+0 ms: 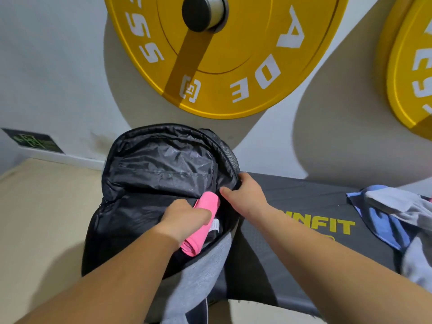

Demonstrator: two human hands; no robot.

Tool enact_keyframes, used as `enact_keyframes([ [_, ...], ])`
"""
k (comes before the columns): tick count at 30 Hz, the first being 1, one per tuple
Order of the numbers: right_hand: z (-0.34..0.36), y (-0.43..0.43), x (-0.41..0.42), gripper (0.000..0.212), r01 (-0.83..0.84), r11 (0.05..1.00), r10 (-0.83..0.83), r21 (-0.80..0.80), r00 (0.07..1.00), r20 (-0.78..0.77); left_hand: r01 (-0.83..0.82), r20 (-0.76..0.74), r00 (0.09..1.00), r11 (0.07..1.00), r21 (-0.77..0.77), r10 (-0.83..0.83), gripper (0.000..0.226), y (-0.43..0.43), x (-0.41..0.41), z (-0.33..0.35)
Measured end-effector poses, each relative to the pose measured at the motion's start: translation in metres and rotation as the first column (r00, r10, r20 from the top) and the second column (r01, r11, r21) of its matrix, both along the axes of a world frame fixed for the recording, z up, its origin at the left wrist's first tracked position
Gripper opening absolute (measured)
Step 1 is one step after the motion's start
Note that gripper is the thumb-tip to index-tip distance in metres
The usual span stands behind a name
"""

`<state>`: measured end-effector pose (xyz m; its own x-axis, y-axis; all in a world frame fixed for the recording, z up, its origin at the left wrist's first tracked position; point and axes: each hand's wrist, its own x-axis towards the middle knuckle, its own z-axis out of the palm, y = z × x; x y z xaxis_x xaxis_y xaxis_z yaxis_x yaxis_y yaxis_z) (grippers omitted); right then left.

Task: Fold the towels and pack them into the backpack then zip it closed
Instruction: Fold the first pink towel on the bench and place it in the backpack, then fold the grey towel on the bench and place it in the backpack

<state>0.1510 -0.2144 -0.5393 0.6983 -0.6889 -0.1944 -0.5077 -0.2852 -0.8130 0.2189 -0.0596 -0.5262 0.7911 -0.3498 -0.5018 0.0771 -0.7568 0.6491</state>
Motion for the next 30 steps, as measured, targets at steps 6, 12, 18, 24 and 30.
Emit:
enact_keyframes([
  [6, -0.008, -0.021, 0.010, 0.023, -0.024, 0.999, 0.024, -0.048, 1.000, -0.002, 0.032, -0.094, 0.995, 0.994, -0.106, -0.042, 0.031, -0.007, -0.001, 0.011],
  [12, 0.013, -0.026, 0.018, 0.018, -0.039, 0.999, 0.037, 0.001, 0.976, 0.216, -0.151, 0.021, 0.987, 0.968, -0.203, 0.158, 0.020, -0.012, 0.003, 0.014],
  [18, -0.006, -0.032, 0.015, 0.020, 0.005, 0.999, -0.016, 0.053, 0.977, 0.211, 0.001, 0.193, 0.981, 1.000, 0.000, -0.001, 0.022, -0.024, -0.003, -0.009],
  [24, -0.015, -0.036, 0.000, 0.013, -0.033, 0.993, 0.044, -0.110, 0.994, 0.099, 0.231, 0.191, 0.950, 0.968, 0.101, -0.247, 0.031, -0.027, -0.007, -0.024],
  [30, -0.012, -0.028, -0.024, 0.039, -0.162, 0.987, 0.162, -0.002, 0.984, -0.079, 0.282, 0.283, 0.917, 0.958, 0.043, -0.282, 0.021, -0.014, -0.011, -0.018],
])
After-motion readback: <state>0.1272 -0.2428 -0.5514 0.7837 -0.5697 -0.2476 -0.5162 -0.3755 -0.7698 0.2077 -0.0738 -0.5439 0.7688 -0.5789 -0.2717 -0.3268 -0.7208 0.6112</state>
